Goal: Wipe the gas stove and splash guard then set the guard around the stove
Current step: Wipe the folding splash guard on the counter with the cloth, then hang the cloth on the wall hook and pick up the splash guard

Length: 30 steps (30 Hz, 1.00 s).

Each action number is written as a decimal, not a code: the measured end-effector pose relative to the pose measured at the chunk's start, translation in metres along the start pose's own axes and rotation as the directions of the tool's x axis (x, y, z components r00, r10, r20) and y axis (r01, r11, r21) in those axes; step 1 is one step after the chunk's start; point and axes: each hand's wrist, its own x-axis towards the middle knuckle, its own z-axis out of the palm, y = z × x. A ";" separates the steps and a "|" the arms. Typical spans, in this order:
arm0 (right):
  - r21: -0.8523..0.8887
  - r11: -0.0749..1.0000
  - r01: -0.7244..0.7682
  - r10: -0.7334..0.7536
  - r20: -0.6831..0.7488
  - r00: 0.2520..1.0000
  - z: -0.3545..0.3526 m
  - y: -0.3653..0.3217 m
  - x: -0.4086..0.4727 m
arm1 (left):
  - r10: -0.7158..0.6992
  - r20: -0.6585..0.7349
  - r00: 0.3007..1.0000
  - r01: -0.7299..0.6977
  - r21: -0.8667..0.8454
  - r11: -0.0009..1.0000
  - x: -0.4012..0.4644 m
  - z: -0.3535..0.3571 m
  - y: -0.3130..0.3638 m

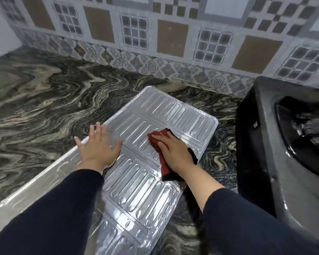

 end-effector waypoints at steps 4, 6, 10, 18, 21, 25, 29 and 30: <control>0.693 0.668 -0.270 0.286 0.095 0.954 -0.025 -0.021 -0.002 | 0.195 -0.029 0.980 -0.197 -0.096 0.976 -0.009 -0.030 0.026; 0.850 0.347 -0.396 0.363 0.267 0.893 -0.043 -0.029 -0.003 | 0.290 -0.094 0.952 -0.303 -0.394 0.868 -0.016 -0.050 0.053; 0.881 0.191 -0.434 0.290 0.372 0.882 -0.086 -0.055 0.001 | 0.355 -0.163 0.921 -0.335 -0.797 0.502 -0.025 -0.107 0.100; 0.949 0.309 -0.061 0.049 0.048 0.998 -0.185 -0.105 0.009 | 0.341 -0.522 0.782 -0.618 -0.722 0.312 -0.037 -0.236 0.150; 0.797 0.584 0.152 -0.019 -0.174 0.985 -0.216 -0.120 0.010 | 0.344 -0.642 0.686 -0.722 -0.540 0.432 -0.035 -0.284 0.170; 0.666 0.703 0.250 -0.027 -0.326 0.945 -0.242 -0.134 0.028 | 0.359 -0.737 0.573 -0.782 -0.362 0.507 -0.023 -0.331 0.193; 0.677 0.661 0.324 0.042 -0.464 0.885 -0.277 -0.133 0.050 | 0.288 -0.738 0.611 -0.776 -0.484 0.406 -0.002 -0.362 0.212; 0.716 0.607 0.345 0.029 -0.453 0.891 -0.288 -0.133 0.054 | 0.259 -0.726 0.637 -0.761 -0.536 0.366 0.006 -0.366 0.214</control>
